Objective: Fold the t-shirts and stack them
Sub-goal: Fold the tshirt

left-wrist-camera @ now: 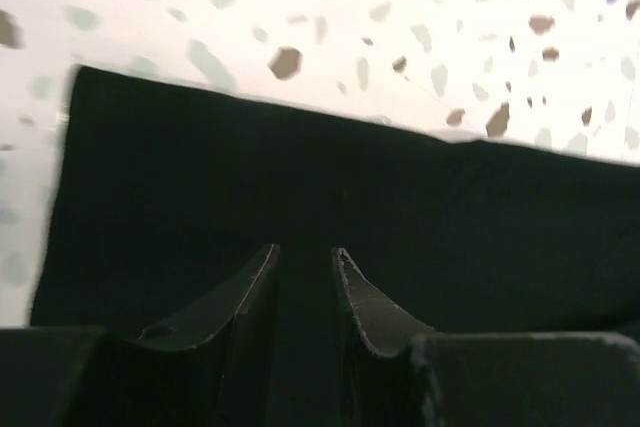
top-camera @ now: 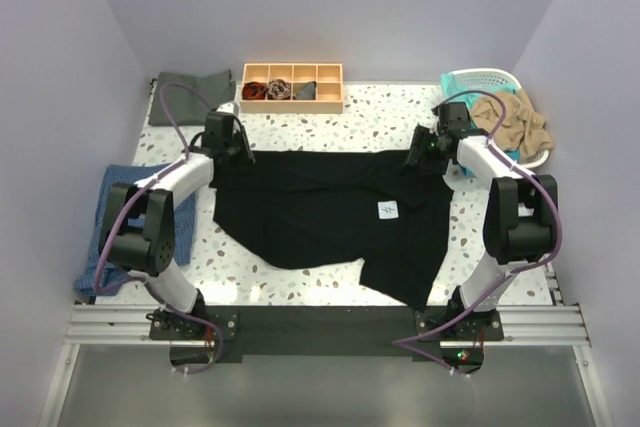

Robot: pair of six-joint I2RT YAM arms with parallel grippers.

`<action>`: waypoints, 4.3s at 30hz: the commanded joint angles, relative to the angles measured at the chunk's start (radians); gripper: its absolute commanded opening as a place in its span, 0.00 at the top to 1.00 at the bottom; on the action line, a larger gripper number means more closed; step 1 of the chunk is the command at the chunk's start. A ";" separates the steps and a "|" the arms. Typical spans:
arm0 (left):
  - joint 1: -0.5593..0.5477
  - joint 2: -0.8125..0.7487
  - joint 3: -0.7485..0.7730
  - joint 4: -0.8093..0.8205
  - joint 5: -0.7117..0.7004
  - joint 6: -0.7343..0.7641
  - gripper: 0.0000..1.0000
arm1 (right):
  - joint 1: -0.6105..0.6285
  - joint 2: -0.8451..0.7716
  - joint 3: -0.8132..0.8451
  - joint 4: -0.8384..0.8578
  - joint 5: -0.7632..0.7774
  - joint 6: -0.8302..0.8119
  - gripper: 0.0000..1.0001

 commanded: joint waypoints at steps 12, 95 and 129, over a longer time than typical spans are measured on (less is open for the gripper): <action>-0.101 0.138 0.050 0.054 0.151 -0.007 0.70 | 0.001 -0.138 -0.156 -0.088 0.068 0.054 0.51; -0.124 0.234 0.116 -0.041 0.115 0.019 0.72 | 0.063 0.200 0.097 0.209 -0.191 0.019 0.55; -0.300 -0.128 -0.229 -0.191 0.220 -0.053 0.75 | 0.179 -0.235 -0.199 0.063 -0.116 -0.072 0.51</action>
